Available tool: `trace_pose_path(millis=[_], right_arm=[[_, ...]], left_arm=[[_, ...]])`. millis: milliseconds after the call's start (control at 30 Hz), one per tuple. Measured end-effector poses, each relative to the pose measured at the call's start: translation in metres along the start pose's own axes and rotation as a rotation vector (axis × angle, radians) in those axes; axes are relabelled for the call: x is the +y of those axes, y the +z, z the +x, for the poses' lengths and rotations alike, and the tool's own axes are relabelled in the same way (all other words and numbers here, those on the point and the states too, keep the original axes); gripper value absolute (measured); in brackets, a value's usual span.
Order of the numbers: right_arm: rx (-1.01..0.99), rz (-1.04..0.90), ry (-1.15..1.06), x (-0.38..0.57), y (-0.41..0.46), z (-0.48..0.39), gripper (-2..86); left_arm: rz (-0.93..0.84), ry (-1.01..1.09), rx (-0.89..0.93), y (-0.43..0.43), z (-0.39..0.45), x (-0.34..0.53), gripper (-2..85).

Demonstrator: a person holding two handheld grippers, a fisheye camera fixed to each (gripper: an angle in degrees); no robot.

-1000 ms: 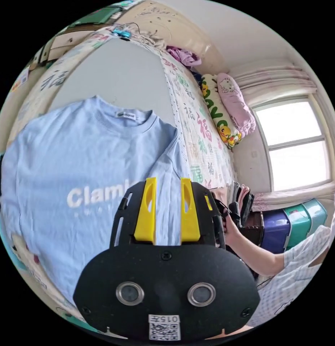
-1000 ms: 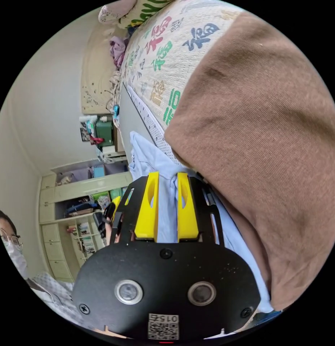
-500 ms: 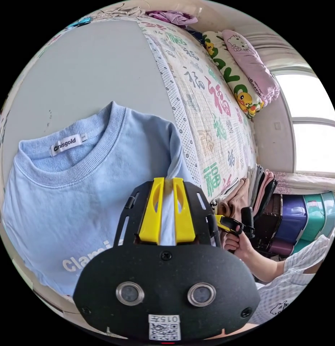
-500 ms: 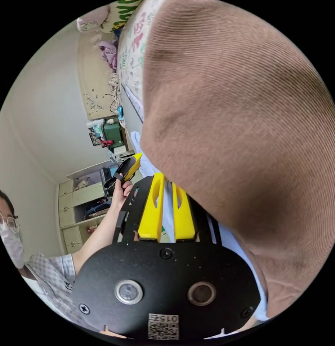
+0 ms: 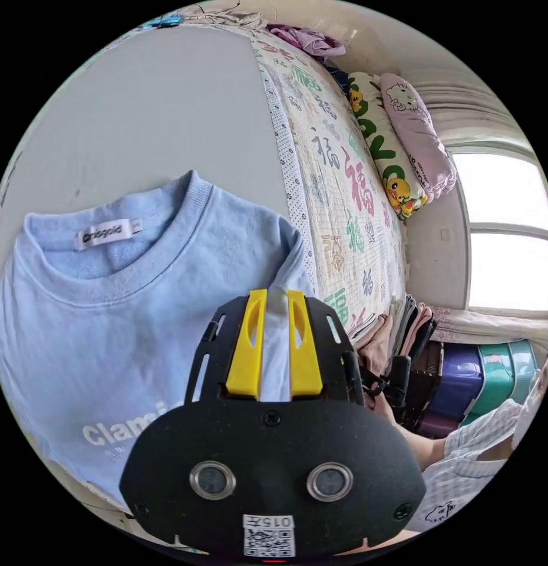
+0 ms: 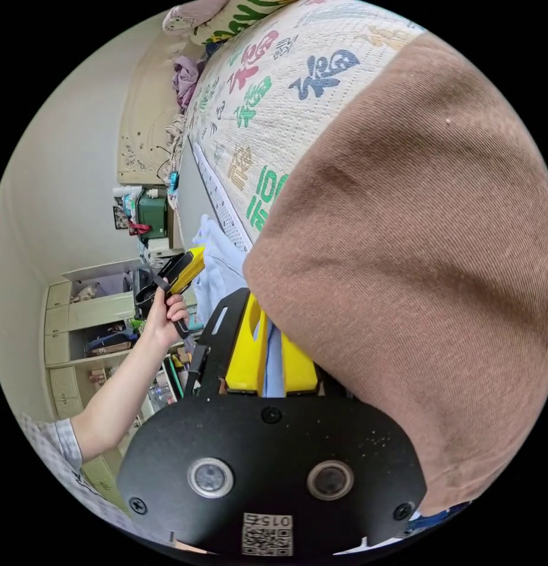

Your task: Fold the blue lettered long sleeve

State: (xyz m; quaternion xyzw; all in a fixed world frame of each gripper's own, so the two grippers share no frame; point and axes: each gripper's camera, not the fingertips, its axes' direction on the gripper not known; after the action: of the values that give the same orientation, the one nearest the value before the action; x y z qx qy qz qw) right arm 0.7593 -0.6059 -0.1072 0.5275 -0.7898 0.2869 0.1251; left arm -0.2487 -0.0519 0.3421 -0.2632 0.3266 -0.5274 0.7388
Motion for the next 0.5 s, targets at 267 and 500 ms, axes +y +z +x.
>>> trace_pose_path(millis=[267,500], right_arm=[[0.131,-0.286,-0.316,0.052,0.01,-0.006,5.3],[0.03,-0.647,-0.289,0.15,0.118,0.008,6.9]], left_arm=[[0.021,-0.124,-0.11,-0.168,-0.044,0.188,6.9],[-0.16,-0.346,-0.2,-0.214,-0.09,0.344,8.0]])
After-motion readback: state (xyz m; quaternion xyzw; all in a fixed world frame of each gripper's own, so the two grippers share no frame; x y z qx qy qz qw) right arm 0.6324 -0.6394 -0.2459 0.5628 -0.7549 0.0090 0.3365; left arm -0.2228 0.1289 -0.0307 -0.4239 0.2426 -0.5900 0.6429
